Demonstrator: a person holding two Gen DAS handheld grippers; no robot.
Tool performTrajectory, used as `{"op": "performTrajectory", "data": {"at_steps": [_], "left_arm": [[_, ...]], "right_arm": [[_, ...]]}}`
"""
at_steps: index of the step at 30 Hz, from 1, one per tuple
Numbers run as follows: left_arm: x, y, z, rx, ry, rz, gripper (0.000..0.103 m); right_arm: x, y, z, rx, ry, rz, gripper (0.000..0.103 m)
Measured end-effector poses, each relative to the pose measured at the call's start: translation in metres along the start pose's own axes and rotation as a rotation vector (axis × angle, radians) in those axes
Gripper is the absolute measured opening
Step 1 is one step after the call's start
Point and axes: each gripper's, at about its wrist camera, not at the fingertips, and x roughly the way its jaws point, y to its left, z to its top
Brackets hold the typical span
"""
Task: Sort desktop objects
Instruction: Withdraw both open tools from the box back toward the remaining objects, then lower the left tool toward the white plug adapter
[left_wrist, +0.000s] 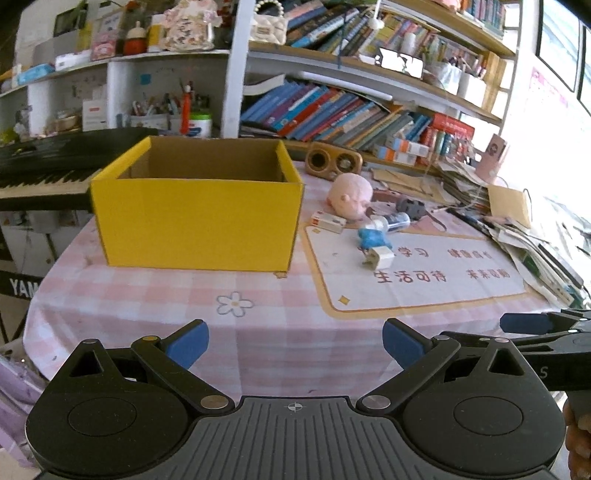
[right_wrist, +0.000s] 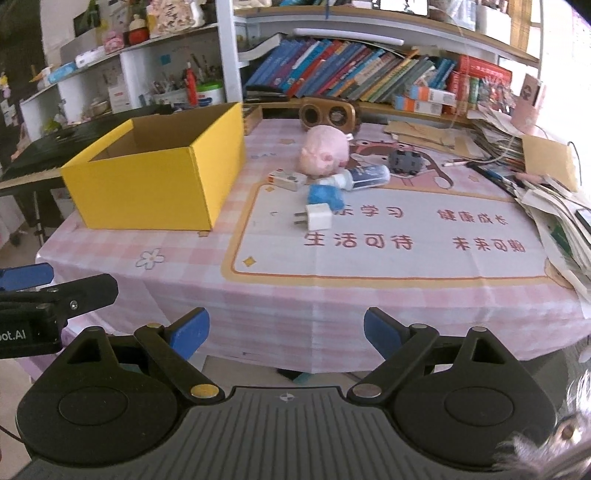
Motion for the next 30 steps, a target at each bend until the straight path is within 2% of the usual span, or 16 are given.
{"op": "performTrajectory", "data": {"at_steps": [12,30], "left_arm": [[0.024,-0.026,0.011,0.055,0.021,-0.050,0.102],[0.077,-0.069,0.036,0.080,0.056,-0.092,0.102]], "right_arm": [[0.005,-0.029,0.002,0.052,0.011,-0.058,0.093],[0.033,-0.079,0.024,0.066,0.034,-0.083,0.093]]}}
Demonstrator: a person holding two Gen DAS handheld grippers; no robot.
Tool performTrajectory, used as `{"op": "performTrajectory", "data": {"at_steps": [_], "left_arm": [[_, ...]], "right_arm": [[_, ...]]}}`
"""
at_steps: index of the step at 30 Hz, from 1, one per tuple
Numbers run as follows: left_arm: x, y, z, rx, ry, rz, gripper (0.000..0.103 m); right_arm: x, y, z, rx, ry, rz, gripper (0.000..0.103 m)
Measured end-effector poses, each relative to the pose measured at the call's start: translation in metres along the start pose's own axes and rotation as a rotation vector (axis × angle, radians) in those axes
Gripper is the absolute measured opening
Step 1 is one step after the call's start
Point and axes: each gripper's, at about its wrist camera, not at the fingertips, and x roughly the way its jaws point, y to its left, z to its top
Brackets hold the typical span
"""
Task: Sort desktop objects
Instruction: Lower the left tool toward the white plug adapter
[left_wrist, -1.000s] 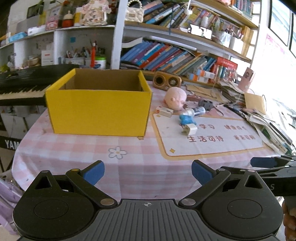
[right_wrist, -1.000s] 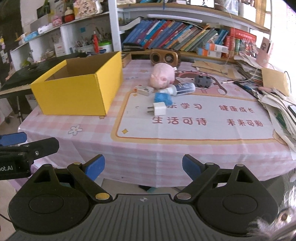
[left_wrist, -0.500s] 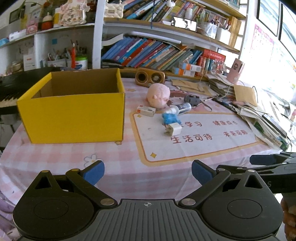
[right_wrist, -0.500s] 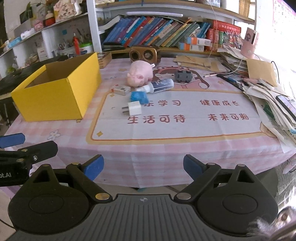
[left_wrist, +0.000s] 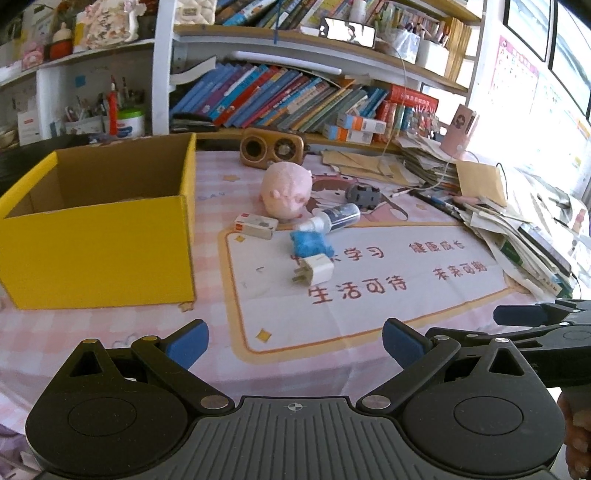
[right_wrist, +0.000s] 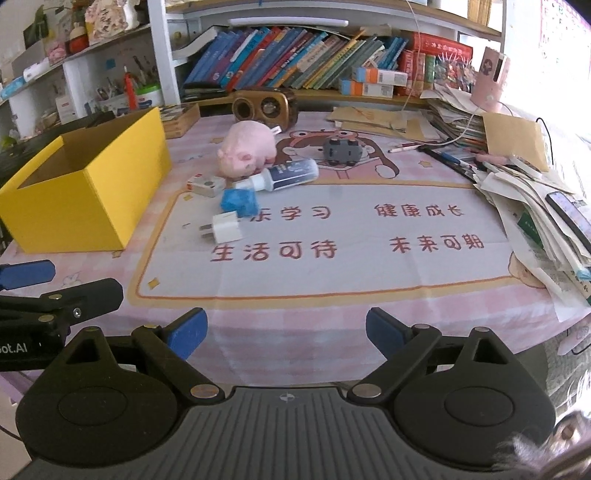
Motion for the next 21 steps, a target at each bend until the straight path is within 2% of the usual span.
{"op": "performTrajectory", "data": {"at_steps": [15,21], "left_arm": [[0.050,-0.027,0.036,-0.020,0.021,0.033,0.102],[0.067,-0.032,0.045,-0.073,0.029,0.087,0.102]], "right_arm": [[0.044,-0.048,0.047,-0.001,0.006,0.034,0.093],[0.059,-0.070,0.063,-0.004,0.007,0.049,0.093]]}}
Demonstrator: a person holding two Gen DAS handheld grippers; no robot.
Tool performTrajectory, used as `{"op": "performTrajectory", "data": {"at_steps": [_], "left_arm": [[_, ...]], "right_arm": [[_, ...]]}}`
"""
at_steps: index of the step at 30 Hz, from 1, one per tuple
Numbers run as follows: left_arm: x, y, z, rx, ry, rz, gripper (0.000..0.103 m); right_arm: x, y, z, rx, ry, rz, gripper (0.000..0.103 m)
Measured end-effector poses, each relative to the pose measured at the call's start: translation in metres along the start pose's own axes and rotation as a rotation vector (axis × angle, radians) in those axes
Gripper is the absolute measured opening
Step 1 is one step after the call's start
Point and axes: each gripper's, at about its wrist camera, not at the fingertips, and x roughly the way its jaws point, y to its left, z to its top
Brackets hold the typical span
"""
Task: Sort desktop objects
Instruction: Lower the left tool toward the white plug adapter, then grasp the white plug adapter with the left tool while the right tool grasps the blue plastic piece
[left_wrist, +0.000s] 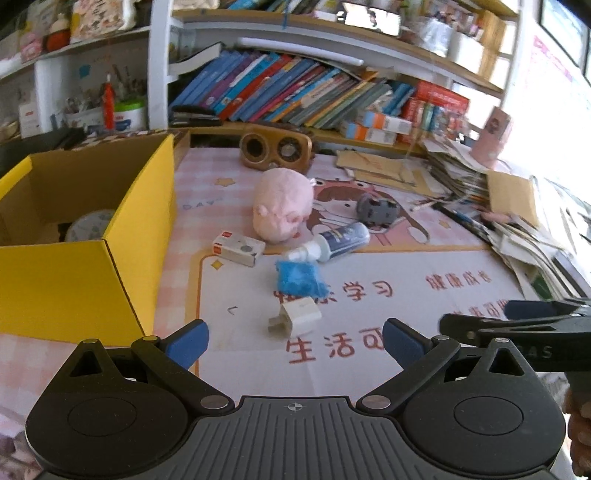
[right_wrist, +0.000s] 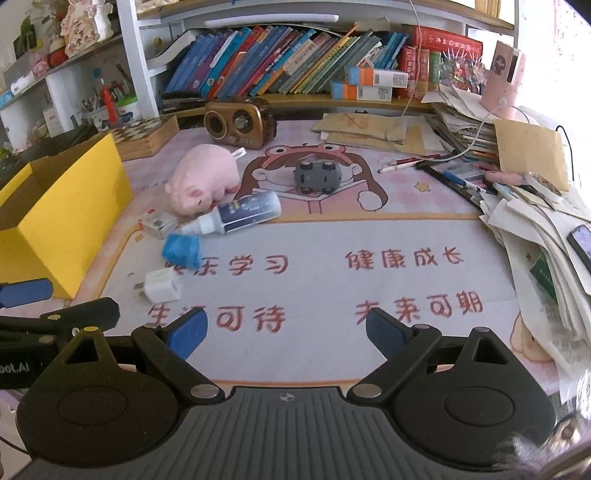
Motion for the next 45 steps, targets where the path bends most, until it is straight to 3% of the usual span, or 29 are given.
{"op": "performTrajectory", "data": {"at_steps": [15,27,29,31,39,44,45], "left_arm": [[0.031,-0.028,0.012,-0.023,0.009,0.075,0.102],[0.061,-0.046,0.016,0.030,0.012,0.118,0.100],[0.069,-0.046,0.015,0.041,0.030,0.151,0.095],[0.076,-0.043,0.014,0.031,0.048,0.170,0.083],[0.090,-0.026,0.006,-0.045,0.114,0.209,0.061],[0.087,-0.025,0.003,-0.045,0.109,0.221,0.043],[0.085,-0.025,0.003,-0.046,0.107,0.218,0.043]], "right_arm": [[0.031,-0.032,0.034,-0.059,-0.022,0.073,0.093],[0.053,-0.045,0.051,-0.099,-0.014,0.124,0.093],[0.056,-0.047,0.053,-0.103,-0.011,0.129,0.093],[0.059,-0.047,0.054,-0.108,-0.007,0.134,0.093],[0.069,-0.039,0.059,-0.156,0.008,0.166,0.093],[0.072,-0.033,0.060,-0.181,0.015,0.181,0.093],[0.073,-0.032,0.059,-0.185,0.018,0.185,0.093]]}}
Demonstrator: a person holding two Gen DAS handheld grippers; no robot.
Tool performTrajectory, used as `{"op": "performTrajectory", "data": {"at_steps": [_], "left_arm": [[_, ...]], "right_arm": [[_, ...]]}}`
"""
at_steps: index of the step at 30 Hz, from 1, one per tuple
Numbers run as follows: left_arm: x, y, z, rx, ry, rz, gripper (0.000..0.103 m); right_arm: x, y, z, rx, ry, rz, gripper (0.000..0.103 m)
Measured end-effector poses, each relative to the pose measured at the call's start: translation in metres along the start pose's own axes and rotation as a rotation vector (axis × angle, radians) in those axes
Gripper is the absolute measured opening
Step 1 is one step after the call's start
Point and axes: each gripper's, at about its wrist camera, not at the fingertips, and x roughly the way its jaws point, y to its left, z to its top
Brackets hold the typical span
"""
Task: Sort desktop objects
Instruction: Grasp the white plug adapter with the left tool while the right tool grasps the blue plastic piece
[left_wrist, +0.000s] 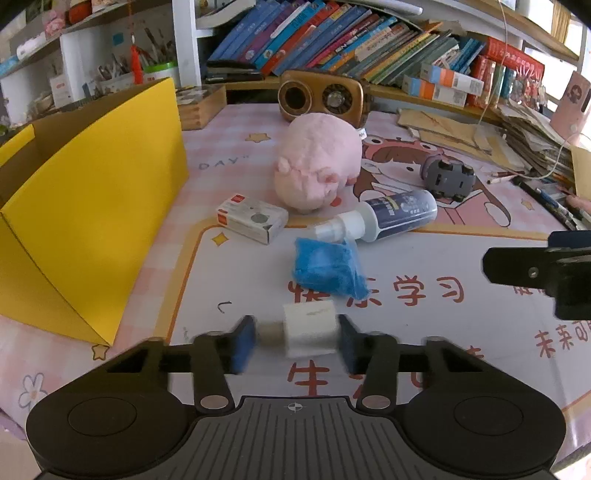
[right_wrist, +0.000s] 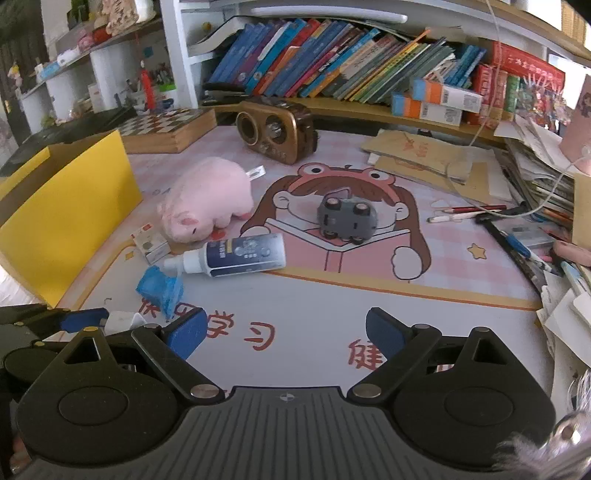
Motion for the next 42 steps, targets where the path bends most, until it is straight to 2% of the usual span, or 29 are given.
{"op": "performTrajectory", "data": {"at_steps": [3,8,16,22,24,28,30,32,42], "left_arm": [[-0.005,0.004,-0.001,-0.008,-0.010,-0.013,0.043],[-0.024,0.015,0.002,-0.019,-0.059,0.010,0.042],[-0.046,0.046,-0.003,-0.118,-0.080,0.037,0.042],[-0.056,0.054,-0.007,-0.150,-0.084,0.048,0.042],[-0.059,0.054,-0.008,-0.152,-0.086,0.050,0.042],[-0.062,0.053,-0.009,-0.137,-0.089,0.056,0.043],[-0.063,0.053,-0.010,-0.138,-0.091,0.052,0.042],[-0.063,0.052,-0.010,-0.136,-0.092,0.048,0.042],[-0.065,0.046,-0.009,-0.135,-0.111,0.012,0.042]], "right_arm": [[0.003,0.004,0.001,-0.012,0.007,0.015,0.093],[0.009,0.016,0.005,-0.034,0.014,0.058,0.093],[0.032,0.044,0.016,-0.085,0.046,0.195,0.089],[0.066,0.067,0.022,-0.120,0.087,0.246,0.078],[0.076,0.075,0.022,-0.135,0.097,0.256,0.070],[0.087,0.087,0.019,-0.179,0.103,0.235,0.065],[0.087,0.091,0.018,-0.203,0.092,0.224,0.051],[0.086,0.093,0.015,-0.232,0.074,0.214,0.043],[0.063,0.075,0.022,-0.193,0.047,0.241,0.040]]}}
